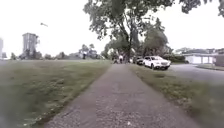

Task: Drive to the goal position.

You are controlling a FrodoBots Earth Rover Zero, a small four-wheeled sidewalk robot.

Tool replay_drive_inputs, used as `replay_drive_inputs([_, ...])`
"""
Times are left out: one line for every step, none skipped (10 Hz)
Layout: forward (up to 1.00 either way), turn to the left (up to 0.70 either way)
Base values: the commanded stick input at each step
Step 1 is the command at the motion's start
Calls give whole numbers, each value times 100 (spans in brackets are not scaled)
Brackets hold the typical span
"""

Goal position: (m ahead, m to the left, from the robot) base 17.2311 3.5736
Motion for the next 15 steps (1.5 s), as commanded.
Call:
replay_drive_inputs([70,0])
replay_drive_inputs([70,0])
replay_drive_inputs([70,0])
replay_drive_inputs([70,0])
replay_drive_inputs([70,0])
replay_drive_inputs([70,0])
replay_drive_inputs([70,0])
replay_drive_inputs([70,0])
replay_drive_inputs([70,0])
replay_drive_inputs([70,13])
replay_drive_inputs([70,35])
replay_drive_inputs([70,35])
replay_drive_inputs([70,35])
replay_drive_inputs([70,25])
replay_drive_inputs([70,0])
